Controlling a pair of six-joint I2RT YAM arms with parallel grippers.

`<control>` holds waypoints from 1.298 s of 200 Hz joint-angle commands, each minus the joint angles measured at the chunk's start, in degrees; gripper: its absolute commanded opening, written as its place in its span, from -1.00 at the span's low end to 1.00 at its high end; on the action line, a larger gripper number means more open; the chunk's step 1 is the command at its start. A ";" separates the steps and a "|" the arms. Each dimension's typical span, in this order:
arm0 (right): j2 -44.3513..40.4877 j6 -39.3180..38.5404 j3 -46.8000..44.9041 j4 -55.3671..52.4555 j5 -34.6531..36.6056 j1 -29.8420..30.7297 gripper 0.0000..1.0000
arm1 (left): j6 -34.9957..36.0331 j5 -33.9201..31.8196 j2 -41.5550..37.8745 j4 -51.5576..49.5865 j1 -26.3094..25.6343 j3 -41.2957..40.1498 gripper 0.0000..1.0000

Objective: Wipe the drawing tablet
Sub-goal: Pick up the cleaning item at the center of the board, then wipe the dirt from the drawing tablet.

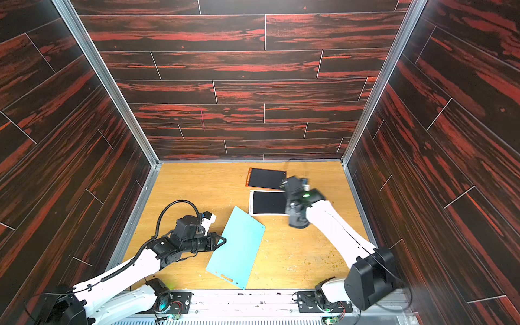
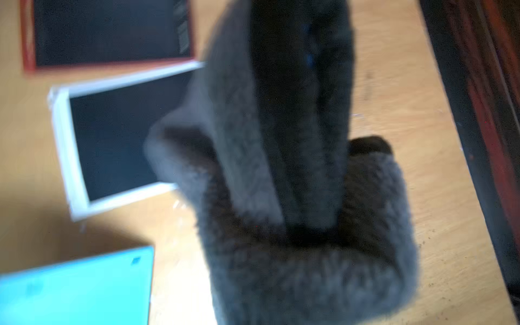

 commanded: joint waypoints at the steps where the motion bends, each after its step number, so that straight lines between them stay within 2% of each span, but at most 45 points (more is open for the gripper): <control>1: 3.15 1.23 -1.65 -5.20 1.46 5.66 -1.00 | 0.14 -0.07 0.30 -0.64 0.05 0.74 -1.00; 14: 5.45 1.95 -0.75 -4.77 -0.34 9.37 -1.00 | 0.04 -1.05 -0.01 -0.48 0.09 0.18 -1.00; 31: 9.58 4.08 1.40 -5.99 0.66 14.08 -1.00 | -0.82 -1.59 -0.19 0.87 0.05 -0.72 -1.00; 55: 15.90 7.14 3.10 -6.23 0.89 18.19 -1.00 | -2.09 -1.59 0.23 2.93 0.05 -1.46 -1.00; 80: 22.91 7.05 5.09 -0.47 -5.55 21.55 -1.00 | -2.55 -1.97 0.58 3.53 0.05 -1.38 -1.00; 105: 26.94 5.67 9.21 6.59 -16.61 23.82 -1.00 | -2.40 -2.45 0.85 3.20 0.06 -1.33 -1.00; 123: 25.34 3.95 9.77 16.22 -30.60 23.90 -1.00 | -2.23 -1.96 1.30 3.30 0.06 -1.38 -1.00; 149: 22.91 3.39 12.18 23.98 -45.59 23.94 -1.00 | -2.48 -1.79 1.31 3.90 0.05 -1.49 -1.00; 166: 22.18 4.33 12.75 27.19 -54.01 23.94 -1.00 | -2.56 -1.78 1.22 4.01 0.05 -1.33 -1.00; 189: 20.29 7.22 8.01 33.70 -60.32 23.01 -1.00 | -2.45 -1.87 1.04 3.52 0.05 -1.11 -1.00; 207: 18.03 9.63 0.27 38.00 -60.59 20.46 -1.00 | -2.22 -2.31 0.82 2.90 0.05 -1.11 -1.00; 243: 17.48 8.76 -13.43 27.75 -45.18 15.33 -1.00 | -2.29 -2.52 0.60 2.70 0.07 -1.05 -1.00; 259: 15.34 9.19 -19.67 28.09 -43.72 15.58 -1.00 | -1.91 -2.54 0.35 2.03 0.05 -0.54 -1.00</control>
